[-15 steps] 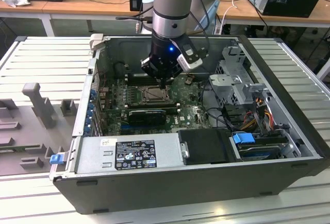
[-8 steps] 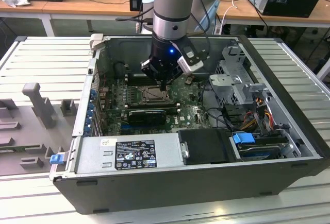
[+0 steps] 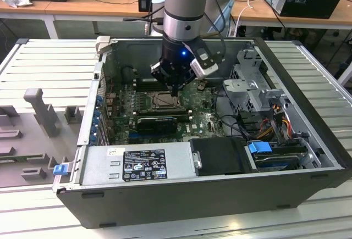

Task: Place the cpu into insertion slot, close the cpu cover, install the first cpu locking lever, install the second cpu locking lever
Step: 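Install the second cpu locking lever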

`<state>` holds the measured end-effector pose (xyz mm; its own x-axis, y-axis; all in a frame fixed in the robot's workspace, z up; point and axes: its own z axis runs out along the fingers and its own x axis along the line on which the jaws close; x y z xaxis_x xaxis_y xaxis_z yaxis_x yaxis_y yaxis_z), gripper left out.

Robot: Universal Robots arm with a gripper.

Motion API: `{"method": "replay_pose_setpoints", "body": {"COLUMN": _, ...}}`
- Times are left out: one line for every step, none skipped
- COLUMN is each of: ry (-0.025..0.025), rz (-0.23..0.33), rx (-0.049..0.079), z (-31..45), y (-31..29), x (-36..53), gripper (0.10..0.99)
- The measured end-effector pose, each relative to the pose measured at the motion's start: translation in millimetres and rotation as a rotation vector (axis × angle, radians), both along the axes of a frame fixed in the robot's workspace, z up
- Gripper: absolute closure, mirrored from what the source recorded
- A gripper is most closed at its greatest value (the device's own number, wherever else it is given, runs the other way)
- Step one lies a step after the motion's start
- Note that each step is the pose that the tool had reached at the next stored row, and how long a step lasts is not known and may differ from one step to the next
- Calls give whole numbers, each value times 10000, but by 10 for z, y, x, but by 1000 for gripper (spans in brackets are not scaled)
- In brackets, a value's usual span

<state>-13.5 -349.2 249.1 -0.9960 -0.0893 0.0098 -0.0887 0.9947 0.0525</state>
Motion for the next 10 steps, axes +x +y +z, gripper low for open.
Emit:
{"method": "replay_pose_setpoints", "body": {"ry": 0, "rz": -1, "rx": -1, "z": 0, "y": -10, "x": 0, "gripper": 980}}
{"method": "replay_pose_setpoints", "body": {"ry": 0, "rz": -2, "rx": -1, "z": 0, "y": -20, "x": 0, "gripper": 980}}
{"method": "replay_pose_setpoints", "body": {"ry": 0, "rz": -1, "rx": 0, "z": -1, "y": -36, "x": 0, "gripper": 980}}
{"method": "replay_pose_setpoints", "body": {"ry": 0, "rz": -1, "rx": 16, "z": -2, "y": -52, "x": 0, "gripper": 980}}
{"method": "replay_pose_setpoints", "body": {"ry": 0, "rz": -1, "rx": 225, "z": -6, "y": -88, "x": -1, "gripper": 980}}
{"method": "replay_pose_setpoints", "body": {"ry": 5, "rz": -1, "rx": 526, "z": -7, "y": -115, "x": 0, "gripper": 980}}
{"method": "replay_pose_setpoints", "body": {"ry": 11, "rz": 0, "rx": 610, "z": -15, "y": -143, "x": 0, "gripper": 980}}
{"method": "replay_pose_setpoints", "body": {"ry": 14, "rz": -1, "rx": 627, "z": -29, "y": -162, "x": 0, "gripper": 980}}
{"method": "replay_pose_setpoints", "body": {"ry": 15, "rz": -2, "rx": 636, "z": -44, "y": -181, "x": 0, "gripper": 980}}
{"method": "replay_pose_setpoints", "body": {"ry": 17, "rz": -1, "rx": 644, "z": -77, "y": -209, "x": -1, "gripper": 980}}
